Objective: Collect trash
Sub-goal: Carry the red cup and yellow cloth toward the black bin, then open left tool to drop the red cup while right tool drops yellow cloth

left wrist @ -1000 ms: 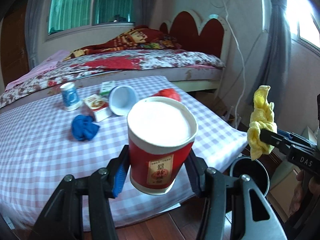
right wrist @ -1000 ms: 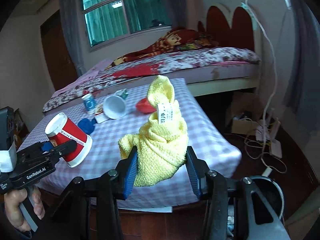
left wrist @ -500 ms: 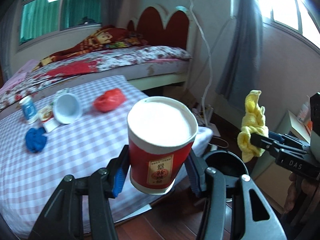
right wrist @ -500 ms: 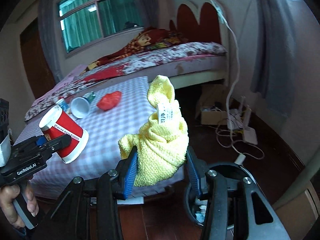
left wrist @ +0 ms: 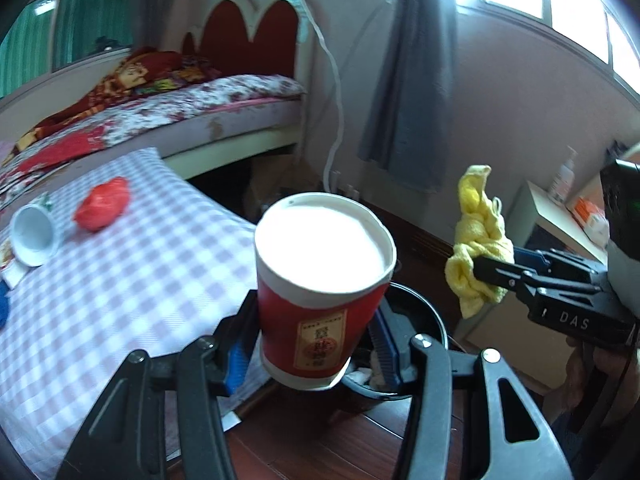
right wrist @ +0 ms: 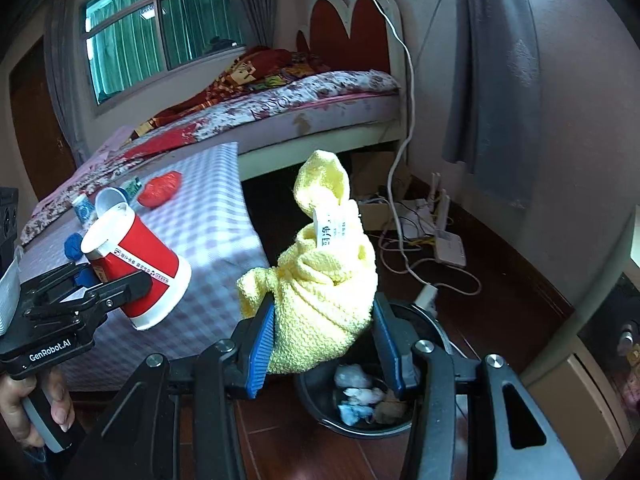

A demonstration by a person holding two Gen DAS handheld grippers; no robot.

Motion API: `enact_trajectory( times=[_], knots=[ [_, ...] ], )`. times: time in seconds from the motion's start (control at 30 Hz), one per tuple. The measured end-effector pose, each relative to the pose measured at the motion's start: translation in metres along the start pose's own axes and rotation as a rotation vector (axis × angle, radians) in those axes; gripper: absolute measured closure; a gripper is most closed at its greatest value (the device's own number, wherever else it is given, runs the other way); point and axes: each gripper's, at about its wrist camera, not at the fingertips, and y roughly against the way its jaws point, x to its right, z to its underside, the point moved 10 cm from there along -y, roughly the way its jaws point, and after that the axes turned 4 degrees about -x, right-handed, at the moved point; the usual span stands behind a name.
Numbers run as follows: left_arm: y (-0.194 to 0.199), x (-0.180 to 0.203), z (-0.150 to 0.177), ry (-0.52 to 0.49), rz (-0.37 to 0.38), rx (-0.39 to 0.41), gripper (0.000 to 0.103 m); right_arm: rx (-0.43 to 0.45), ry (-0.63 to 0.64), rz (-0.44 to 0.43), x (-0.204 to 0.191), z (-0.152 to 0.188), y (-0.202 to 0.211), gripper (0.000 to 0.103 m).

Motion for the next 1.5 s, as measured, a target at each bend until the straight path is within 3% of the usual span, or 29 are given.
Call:
enact_trajectory(
  times=[0.43,0.63,0.9,0.93,0.97,1.0,1.03,1.13,1.3,1.5],
  knots=[
    [-0.065,0.052,0.015,-0.085,0.139,-0.104,0.049,-0.109,0.042,0.002,0.052,0.028,-0.032,0.055],
    [-0.099,0.062,0.022,-0.064,0.205,-0.17,0.046,-0.223,0.091,-0.01,0.066,0.05,-0.075,0.055],
    [-0.136,0.073,0.036,-0.076,0.219,-0.255,0.043,-0.326,0.147,-0.031,0.076,0.063,-0.115,0.054],
    [-0.141,0.076,0.038,-0.065,0.234,-0.262,0.037,-0.326,0.153,-0.023,0.077,0.063,-0.118,0.049],
    [-0.145,0.075,0.04,-0.047,0.236,-0.271,0.029,-0.32,0.163,0.005,0.081,0.064,-0.124,0.029],
    [-0.15,0.072,0.044,-0.011,0.234,-0.292,0.009,-0.325,0.165,0.038,0.086,0.066,-0.129,0.013],
    [-0.152,0.068,0.047,0.022,0.241,-0.299,0.002,-0.354,0.146,0.098,0.098,0.073,-0.138,0.001],
    [-0.15,0.052,0.056,0.032,0.138,-0.288,0.002,-0.407,0.102,0.13,0.117,0.091,-0.149,0.001],
    [-0.133,0.033,0.065,0.036,0.024,-0.252,0.001,-0.398,0.056,0.149,0.128,0.089,-0.149,0.001],
    [-0.114,0.018,0.068,0.059,-0.04,-0.238,0.001,-0.363,0.078,0.15,0.106,0.079,-0.138,0.001]
  ],
)
